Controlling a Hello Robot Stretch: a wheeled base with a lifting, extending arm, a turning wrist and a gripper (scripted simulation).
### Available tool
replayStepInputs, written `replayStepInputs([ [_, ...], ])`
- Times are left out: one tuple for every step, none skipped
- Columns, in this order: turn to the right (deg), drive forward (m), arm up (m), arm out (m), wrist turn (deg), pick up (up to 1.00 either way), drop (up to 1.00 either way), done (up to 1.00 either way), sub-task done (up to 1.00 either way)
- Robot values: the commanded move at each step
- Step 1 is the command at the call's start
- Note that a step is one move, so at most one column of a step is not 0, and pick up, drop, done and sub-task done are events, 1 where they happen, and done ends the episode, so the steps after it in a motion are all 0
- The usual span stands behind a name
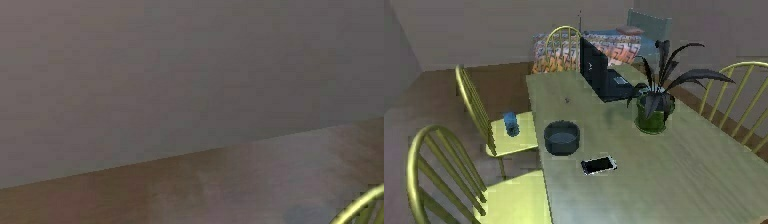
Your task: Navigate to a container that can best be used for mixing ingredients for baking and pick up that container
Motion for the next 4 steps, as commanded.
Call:
replayStepInputs([
  [0.0, 0.0, 0.34, 0.0, 0.0, 0.0, 0.0, 0.0, 0.0],
  [0.0, 0.0, 0.0, 0.36, 0.0, 0.0, 0.0, 0.0, 0.0],
  [0.0, 0.0, 0.0, 0.0, 45.0, 0.0, 0.0, 0.0, 0.0],
  [0.0, 0.0, 0.0, 0.0, 45.0, 0.0, 0.0, 0.0, 0.0],
])
